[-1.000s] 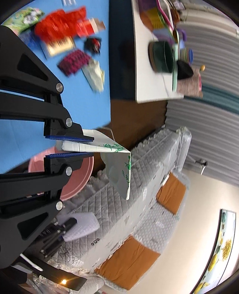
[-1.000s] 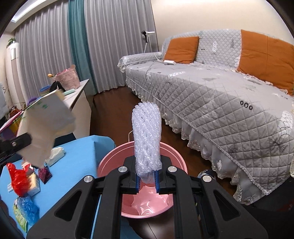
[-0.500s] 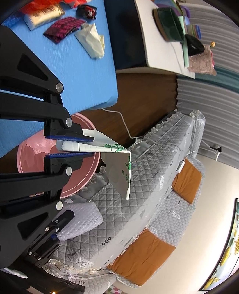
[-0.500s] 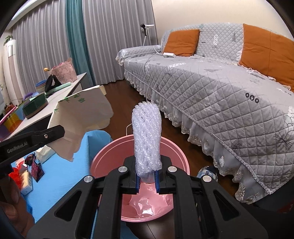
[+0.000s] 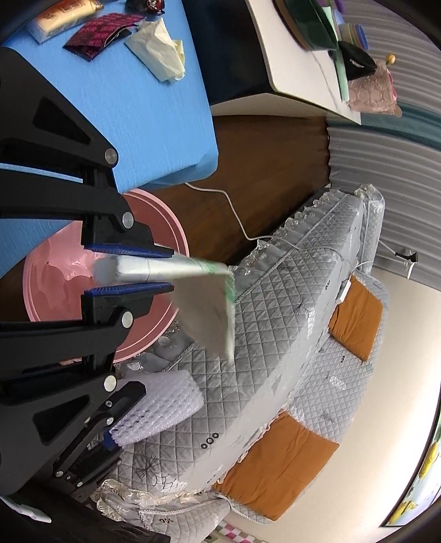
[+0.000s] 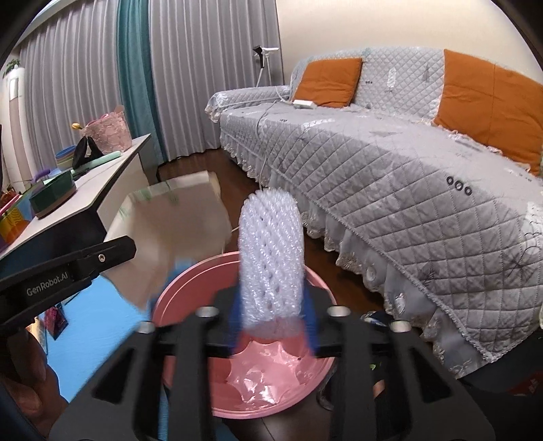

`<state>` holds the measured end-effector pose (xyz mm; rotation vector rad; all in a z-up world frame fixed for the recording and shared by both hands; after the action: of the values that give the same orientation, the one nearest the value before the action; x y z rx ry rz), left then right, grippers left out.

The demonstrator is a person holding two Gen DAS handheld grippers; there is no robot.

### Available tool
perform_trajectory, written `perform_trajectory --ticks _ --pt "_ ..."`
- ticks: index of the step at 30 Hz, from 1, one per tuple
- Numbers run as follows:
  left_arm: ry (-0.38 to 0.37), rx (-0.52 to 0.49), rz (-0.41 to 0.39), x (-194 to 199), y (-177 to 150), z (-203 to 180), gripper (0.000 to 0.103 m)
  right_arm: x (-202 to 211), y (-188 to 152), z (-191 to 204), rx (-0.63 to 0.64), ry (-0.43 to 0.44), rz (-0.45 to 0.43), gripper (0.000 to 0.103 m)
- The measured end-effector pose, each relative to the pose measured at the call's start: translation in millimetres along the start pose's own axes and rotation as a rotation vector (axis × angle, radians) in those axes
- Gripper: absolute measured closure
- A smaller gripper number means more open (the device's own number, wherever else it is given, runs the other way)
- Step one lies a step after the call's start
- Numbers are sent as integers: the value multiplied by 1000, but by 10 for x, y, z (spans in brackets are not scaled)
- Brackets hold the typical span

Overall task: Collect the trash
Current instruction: 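Open the right tool over the bucket while the left tool releases the paper bag, then return both tools to the table and close the left tool on the red plastic bag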

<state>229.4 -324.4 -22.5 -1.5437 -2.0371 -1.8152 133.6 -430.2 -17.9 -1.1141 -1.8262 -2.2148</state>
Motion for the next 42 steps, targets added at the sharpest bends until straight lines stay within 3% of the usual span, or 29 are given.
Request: perform_trajectory --ticks 4,9,18,22,31,42 --pt "-3 10 -2 39 -13 20 82 18 11 11 16 -13 -8 55" --pt "6 17 -19 165 -33 20 81 83 51 17 20 -19 -23 50" --pt "80 15 -85 736 -96 70 73 364 143 108 48 -5 -90 50" --pt "129 17 -122 1110 -151 161 66 586 197 208 36 47 -134 50" --pt "238 63 -190 2014 -257 614 66 1069 198 693 57 194 -145 50" --pt "378 123 -245 2744 -526 1383 66 1460 -288 1517 211 347 -129 50"
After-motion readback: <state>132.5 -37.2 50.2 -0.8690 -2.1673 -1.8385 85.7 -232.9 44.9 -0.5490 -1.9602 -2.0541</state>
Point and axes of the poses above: each gripper's, at about its wrist camera, not at the fingertips, and x roughly against the way its jaws point, z to its left, y to its top, the point moved 7 cm from there along -x, roughly the way its jaws point, and after that the axes turned 3 degrees about -y, right-handed, at the moved point
